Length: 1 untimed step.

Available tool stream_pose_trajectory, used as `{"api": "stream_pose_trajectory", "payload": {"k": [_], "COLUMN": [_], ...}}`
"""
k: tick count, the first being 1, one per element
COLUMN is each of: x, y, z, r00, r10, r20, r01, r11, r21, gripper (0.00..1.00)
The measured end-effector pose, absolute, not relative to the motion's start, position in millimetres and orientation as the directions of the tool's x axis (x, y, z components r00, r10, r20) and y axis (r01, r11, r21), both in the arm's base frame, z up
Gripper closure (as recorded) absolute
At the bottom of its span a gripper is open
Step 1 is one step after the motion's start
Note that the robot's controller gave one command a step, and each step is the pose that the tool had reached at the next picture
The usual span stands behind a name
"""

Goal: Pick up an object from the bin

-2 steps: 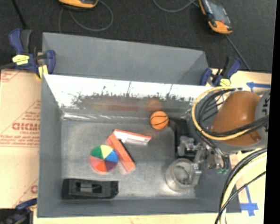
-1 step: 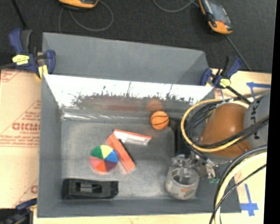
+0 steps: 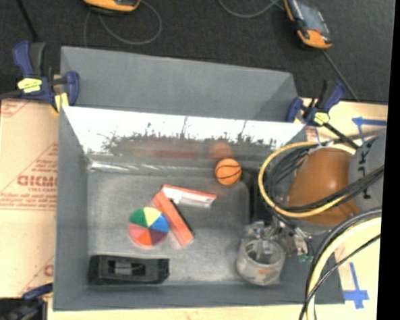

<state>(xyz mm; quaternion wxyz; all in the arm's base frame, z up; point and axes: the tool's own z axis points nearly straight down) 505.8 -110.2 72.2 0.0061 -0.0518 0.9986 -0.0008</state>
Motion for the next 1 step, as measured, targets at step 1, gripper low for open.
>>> {"api": "stream_pose_trajectory", "payload": {"k": [1], "x": [498.8], "y": [-118.6], "z": [159.3], "r00": [-0.994], "r10": [-0.111], "r20": [-0.001], "r01": [-0.111], "r11": [0.994], "r21": [-0.002], "gripper": [1.00]}}
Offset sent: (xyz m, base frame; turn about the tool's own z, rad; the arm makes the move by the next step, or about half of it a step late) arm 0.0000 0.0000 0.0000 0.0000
